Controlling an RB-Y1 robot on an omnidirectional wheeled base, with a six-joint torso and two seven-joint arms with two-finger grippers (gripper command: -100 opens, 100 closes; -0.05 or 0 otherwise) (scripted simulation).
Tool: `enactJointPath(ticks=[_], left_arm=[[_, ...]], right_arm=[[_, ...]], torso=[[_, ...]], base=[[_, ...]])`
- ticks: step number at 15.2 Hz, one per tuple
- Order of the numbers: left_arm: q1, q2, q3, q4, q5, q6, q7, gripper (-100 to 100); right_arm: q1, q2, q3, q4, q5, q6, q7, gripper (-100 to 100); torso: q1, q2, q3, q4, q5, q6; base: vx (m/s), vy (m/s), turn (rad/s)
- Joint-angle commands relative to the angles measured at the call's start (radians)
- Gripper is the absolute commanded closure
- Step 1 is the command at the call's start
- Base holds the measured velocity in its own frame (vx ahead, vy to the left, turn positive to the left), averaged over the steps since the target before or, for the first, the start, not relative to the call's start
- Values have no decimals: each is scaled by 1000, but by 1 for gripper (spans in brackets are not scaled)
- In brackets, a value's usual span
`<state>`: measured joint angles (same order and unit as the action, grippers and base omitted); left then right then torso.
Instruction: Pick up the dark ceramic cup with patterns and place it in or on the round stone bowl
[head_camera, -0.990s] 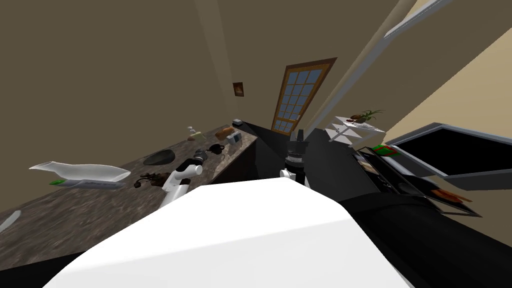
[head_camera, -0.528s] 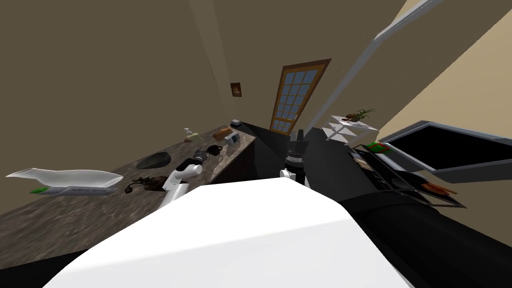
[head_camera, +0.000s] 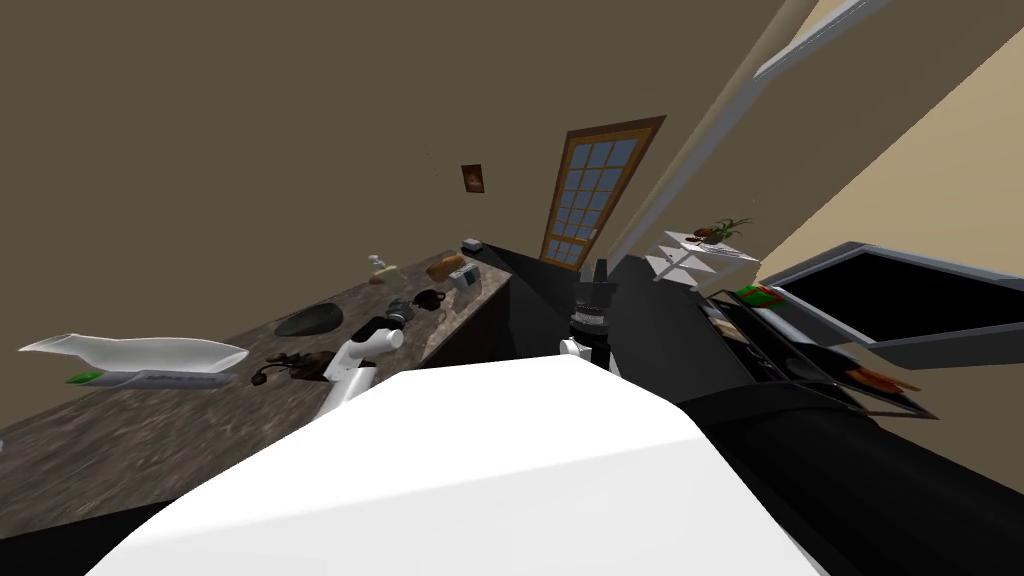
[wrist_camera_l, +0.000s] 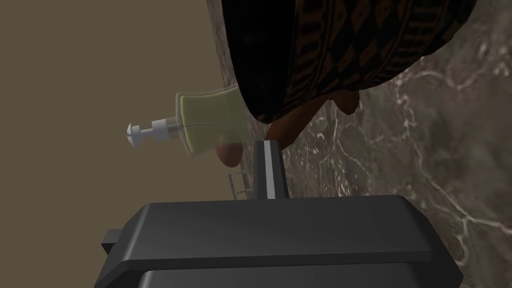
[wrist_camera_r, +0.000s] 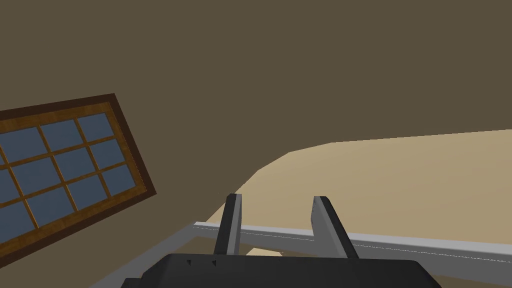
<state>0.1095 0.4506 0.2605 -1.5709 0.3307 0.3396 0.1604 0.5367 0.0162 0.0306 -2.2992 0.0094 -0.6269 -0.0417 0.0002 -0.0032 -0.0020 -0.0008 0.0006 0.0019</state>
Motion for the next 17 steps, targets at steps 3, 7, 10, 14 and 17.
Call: enactJointPath(ticks=[3, 7, 10, 14, 17], left_arm=[[10, 26, 10, -6, 30, 63, -4, -100], [20, 59, 26, -19, 65, 139, -8, -100], [26, 86, 39, -31, 94, 199, -11, -100], [32, 116, 53, -45, 126, 268, -14, -100], [35, 132, 61, -53, 143, 305, -16, -100]], right_arm=[[0, 0, 0, 0, 0, 0, 0, 0], [0, 0, 0, 0, 0, 0, 0, 0], [0, 0, 0, 0, 0, 0, 0, 0], [0, 0, 0, 0, 0, 0, 0, 0], [0, 0, 0, 0, 0, 0, 0, 0]], torso=[[2, 0, 0, 0, 0, 0], [1, 0, 0, 0, 0, 0], [1, 0, 0, 0, 0, 0], [0, 0, 0, 0, 0, 0], [0, 0, 0, 0, 0, 0]], base=[[-9, 22, -95], [-5, 13, -69], [-1, 5, -91], [1, 0, -70], [2, -2, -75]])
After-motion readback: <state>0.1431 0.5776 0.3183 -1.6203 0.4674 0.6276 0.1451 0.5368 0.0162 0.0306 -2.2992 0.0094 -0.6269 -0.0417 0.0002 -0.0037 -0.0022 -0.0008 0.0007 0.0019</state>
